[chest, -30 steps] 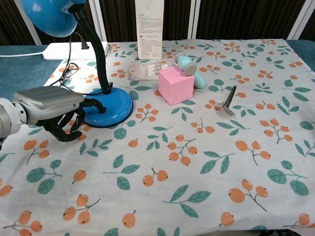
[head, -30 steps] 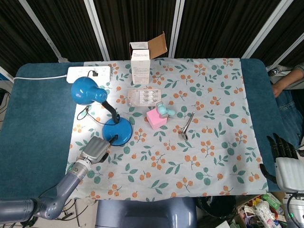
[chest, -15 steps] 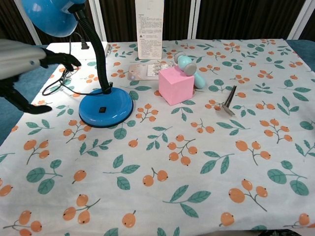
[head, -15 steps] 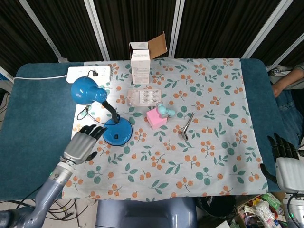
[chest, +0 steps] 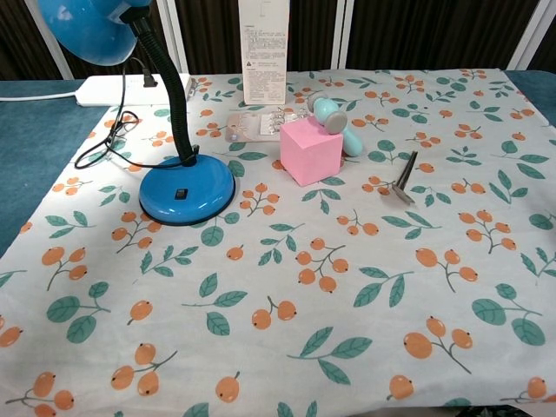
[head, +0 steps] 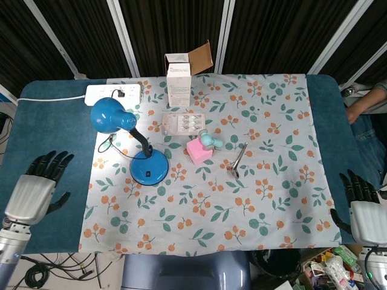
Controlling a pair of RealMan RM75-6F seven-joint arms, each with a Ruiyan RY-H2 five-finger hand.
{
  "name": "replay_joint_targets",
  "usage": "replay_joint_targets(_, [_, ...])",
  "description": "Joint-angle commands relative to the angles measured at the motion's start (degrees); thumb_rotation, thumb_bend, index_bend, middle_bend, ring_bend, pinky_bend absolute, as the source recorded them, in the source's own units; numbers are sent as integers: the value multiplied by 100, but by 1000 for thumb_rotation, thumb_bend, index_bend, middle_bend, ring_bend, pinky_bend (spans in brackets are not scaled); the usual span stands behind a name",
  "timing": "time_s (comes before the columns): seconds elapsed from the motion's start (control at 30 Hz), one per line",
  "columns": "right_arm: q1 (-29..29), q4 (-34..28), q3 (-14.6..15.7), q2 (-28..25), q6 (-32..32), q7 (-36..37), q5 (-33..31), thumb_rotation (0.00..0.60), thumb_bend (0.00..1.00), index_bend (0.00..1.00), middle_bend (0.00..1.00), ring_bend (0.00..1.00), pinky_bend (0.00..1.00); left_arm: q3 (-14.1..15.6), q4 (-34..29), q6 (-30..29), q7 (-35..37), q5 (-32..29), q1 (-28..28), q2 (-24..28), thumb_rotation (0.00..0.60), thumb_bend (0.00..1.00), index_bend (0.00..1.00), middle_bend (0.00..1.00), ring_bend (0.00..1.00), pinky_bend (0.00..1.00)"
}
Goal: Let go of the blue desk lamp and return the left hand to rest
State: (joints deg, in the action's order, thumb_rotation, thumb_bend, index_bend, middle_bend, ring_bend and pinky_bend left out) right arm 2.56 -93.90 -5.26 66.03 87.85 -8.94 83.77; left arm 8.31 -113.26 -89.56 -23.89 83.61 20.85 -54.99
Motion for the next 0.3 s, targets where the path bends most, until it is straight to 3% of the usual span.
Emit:
replay_joint_targets(0.03, [-3, -3, -3, -2, 3, 11, -4, 600, 223, 0, 0, 54, 97, 83, 229, -64, 231, -75, -183, 139, 600, 253, 73, 87, 54, 134])
replay_joint_targets(0.3, [-9, -14, -15, -5, 34, 20, 6, 600, 224, 0, 0, 54, 98, -53, 687, 140, 695, -108, -259, 62, 600, 242, 73, 80, 54, 116])
